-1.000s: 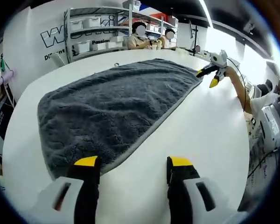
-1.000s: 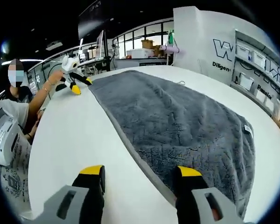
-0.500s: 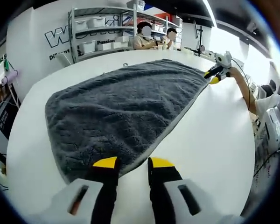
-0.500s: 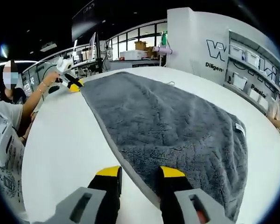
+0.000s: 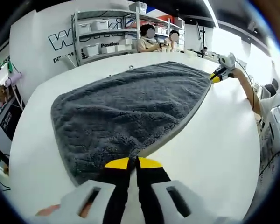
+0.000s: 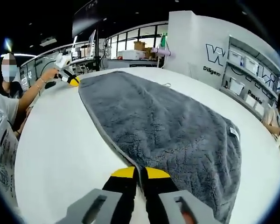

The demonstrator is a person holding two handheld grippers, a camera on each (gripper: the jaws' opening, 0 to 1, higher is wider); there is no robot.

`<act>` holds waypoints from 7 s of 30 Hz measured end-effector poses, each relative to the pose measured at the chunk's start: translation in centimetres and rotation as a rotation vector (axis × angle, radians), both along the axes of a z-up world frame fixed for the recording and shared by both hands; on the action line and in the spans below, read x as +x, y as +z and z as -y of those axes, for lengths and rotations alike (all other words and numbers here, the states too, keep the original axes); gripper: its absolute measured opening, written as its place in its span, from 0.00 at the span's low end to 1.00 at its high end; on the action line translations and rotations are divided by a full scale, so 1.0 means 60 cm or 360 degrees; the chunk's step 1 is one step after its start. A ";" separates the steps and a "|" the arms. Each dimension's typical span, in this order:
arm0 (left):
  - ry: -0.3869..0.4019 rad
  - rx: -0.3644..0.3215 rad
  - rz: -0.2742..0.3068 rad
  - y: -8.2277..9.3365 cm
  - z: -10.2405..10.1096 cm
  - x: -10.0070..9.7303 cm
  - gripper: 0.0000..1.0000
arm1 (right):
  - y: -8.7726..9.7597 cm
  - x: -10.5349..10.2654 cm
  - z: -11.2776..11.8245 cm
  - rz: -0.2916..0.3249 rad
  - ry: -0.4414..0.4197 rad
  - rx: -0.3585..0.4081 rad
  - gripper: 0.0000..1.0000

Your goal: Fold the towel on the table until its edges align and the towel forms a compact rectangular stack.

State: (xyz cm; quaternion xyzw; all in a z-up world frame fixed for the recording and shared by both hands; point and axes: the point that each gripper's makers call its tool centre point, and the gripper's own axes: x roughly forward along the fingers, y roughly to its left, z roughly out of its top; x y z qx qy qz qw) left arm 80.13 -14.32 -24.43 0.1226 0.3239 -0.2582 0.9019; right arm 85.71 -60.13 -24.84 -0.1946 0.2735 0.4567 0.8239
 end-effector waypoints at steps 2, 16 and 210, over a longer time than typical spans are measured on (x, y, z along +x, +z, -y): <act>-0.0006 0.0004 0.0000 0.000 0.000 0.000 0.05 | 0.000 -0.004 0.001 0.0014 0.0037 -0.0025 0.05; -0.0059 -0.0002 -0.0115 0.001 -0.007 -0.040 0.05 | -0.001 -0.033 0.004 -0.0017 0.0163 -0.0042 0.04; 0.0775 0.0192 0.0628 0.127 -0.137 0.150 0.93 | 0.117 0.121 0.000 0.0652 -0.0276 -0.0280 0.87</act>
